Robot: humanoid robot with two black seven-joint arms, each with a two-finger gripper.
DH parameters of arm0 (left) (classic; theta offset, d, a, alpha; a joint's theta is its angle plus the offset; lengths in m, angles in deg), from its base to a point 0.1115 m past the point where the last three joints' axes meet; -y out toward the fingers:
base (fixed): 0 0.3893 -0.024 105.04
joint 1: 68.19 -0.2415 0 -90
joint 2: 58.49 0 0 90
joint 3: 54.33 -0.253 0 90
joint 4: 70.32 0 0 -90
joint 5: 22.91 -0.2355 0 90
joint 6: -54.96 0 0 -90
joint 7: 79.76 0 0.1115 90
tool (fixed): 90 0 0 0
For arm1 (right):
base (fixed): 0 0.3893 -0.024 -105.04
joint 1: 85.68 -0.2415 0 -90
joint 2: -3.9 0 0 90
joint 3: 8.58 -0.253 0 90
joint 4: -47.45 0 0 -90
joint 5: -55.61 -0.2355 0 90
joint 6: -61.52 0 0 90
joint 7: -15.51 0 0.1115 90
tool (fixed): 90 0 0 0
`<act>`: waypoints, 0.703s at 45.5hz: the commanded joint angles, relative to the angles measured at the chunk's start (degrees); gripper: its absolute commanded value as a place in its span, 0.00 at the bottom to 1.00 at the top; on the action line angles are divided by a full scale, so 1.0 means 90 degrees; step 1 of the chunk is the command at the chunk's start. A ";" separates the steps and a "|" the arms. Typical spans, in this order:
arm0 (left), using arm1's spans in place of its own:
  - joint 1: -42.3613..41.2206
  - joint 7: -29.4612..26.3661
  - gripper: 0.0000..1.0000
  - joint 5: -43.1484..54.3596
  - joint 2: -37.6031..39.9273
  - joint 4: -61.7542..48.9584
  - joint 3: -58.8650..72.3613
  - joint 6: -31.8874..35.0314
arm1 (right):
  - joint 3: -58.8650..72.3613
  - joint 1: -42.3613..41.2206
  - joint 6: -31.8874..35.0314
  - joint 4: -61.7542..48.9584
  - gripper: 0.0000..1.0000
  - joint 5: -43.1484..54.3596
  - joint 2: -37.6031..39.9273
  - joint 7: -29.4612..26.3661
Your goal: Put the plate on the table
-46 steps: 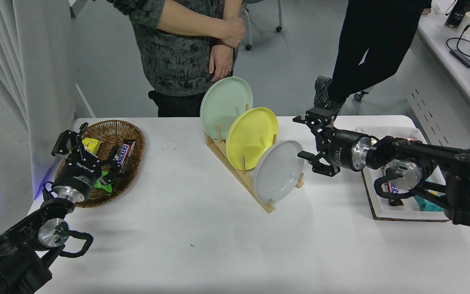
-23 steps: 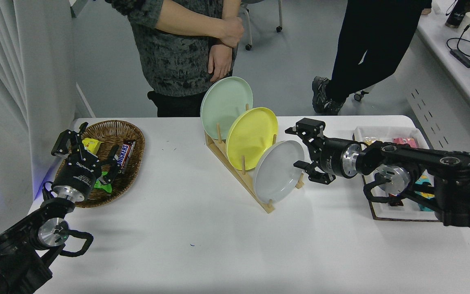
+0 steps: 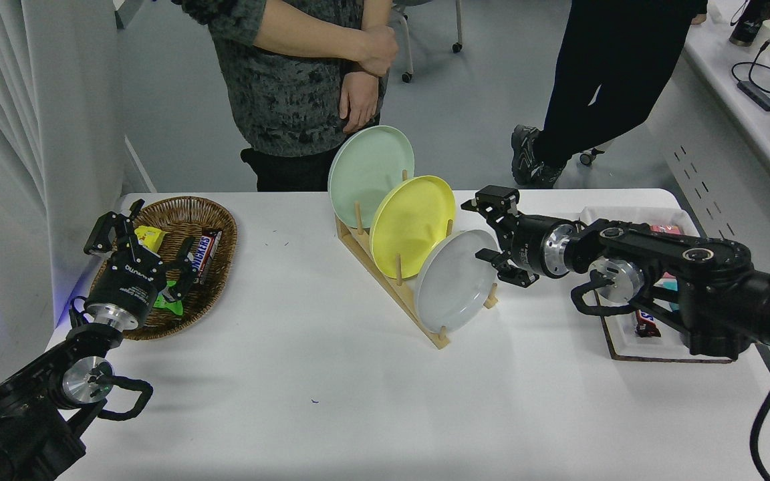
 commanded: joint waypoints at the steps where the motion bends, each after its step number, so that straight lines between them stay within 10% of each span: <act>1: 0.0000 -0.0004 0.98 0.0000 0.0004 0.0000 0.0000 0.0001 | -0.0185 0.0016 -0.0057 -0.0057 0.88 -0.0014 -0.0207 -0.0134; 32: 0.0000 -0.0004 0.98 0.0000 -0.0006 0.0000 0.0000 0.0001 | -0.0195 -0.0013 -0.0184 0.0197 0.63 -0.0072 -0.0187 -0.0446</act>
